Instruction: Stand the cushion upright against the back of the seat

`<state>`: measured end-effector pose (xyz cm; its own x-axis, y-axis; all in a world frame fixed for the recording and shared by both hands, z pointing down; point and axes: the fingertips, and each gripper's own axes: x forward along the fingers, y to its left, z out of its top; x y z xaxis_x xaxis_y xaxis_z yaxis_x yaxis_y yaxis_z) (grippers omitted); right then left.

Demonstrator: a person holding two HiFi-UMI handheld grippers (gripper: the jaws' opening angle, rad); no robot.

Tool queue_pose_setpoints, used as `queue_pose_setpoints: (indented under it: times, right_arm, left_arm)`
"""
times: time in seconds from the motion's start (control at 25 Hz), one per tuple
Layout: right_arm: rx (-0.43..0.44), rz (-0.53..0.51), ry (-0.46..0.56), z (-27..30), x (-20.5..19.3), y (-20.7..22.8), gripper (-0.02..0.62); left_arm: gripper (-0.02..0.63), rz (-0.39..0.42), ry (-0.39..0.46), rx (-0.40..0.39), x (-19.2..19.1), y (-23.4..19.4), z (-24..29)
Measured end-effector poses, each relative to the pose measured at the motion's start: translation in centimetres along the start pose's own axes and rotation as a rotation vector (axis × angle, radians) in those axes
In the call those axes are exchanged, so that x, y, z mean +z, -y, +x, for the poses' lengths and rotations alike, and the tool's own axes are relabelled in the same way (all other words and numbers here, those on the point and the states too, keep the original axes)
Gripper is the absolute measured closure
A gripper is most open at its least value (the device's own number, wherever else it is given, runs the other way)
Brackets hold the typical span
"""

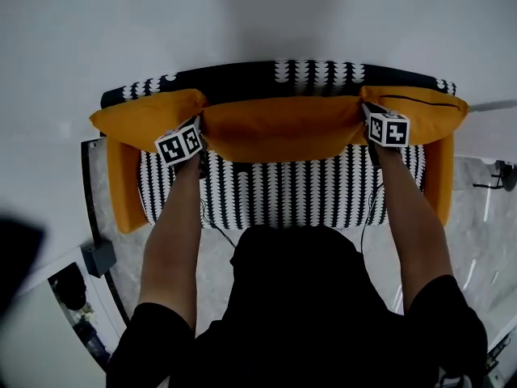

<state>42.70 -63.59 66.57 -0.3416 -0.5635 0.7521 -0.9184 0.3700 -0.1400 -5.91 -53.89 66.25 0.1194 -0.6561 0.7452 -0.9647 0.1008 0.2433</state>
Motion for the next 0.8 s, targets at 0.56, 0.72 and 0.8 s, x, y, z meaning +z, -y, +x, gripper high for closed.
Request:
queue_pose_setpoints:
  times: [0.56, 0.72, 0.8]
  right_arm:
    - [-0.001, -0.075, -0.095, 0.6, -0.5, -0.1, 0.537]
    - [0.0, -0.047, -0.085, -0.3, -0.6, 0.2, 0.527]
    - [-0.012, -0.044, -0.083, -0.7, -0.8, 0.4, 0.486]
  left_arm:
    - [0.577, 0.046, -0.029, 0.032, 0.0, -0.2, 0.2]
    - [0.575, 0.061, 0.001, 0.044, 0.3, -0.2, -0.8]
    - [0.575, 0.076, 0.017, 0.06, 0.3, -0.4, -1.5]
